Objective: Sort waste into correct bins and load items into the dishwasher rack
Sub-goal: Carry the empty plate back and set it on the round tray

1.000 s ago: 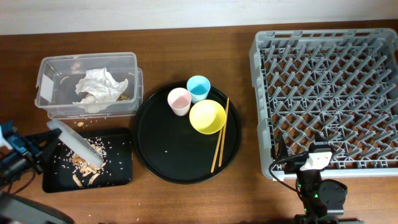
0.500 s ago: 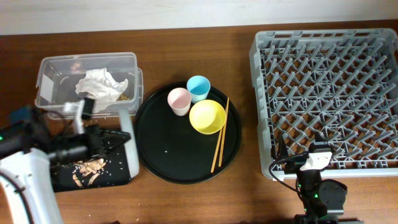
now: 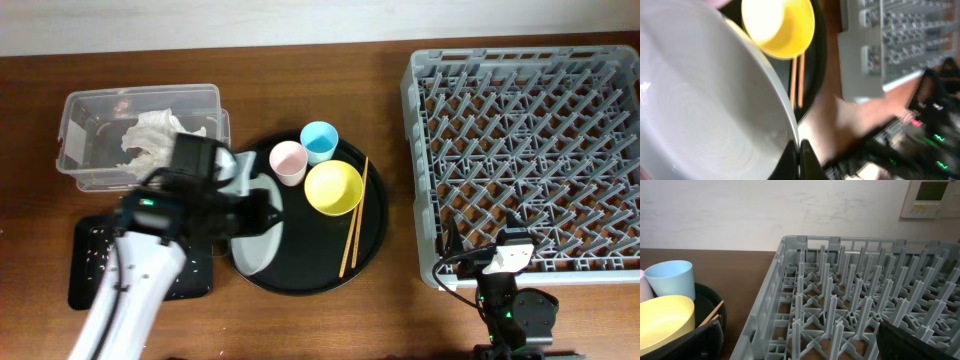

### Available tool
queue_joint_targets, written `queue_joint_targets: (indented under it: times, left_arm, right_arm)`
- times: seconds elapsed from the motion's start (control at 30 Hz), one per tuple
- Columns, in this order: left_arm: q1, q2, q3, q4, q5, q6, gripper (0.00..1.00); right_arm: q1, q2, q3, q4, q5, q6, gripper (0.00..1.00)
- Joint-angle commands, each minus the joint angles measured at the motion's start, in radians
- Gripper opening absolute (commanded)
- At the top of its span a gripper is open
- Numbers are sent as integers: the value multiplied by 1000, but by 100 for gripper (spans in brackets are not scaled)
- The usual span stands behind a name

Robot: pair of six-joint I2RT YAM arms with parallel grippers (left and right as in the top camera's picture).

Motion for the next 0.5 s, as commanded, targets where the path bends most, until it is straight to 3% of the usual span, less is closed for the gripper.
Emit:
queue_joint_targets:
  times: [0.0,0.23,0.47]
  left_arm:
    - [-148,21,-40,74,-314,-136,1]
    - [-294,179,-59,167,-461,-162,1]
    - [-305,277,-59,163,-464,-215,4]
  right_arm:
    - [-6,-7,-7,-2,2,-6,99]
    - [-6,-7,-7,-2,2,-6,98]
    - [-6,-7,-7,-2,2,-6,99]
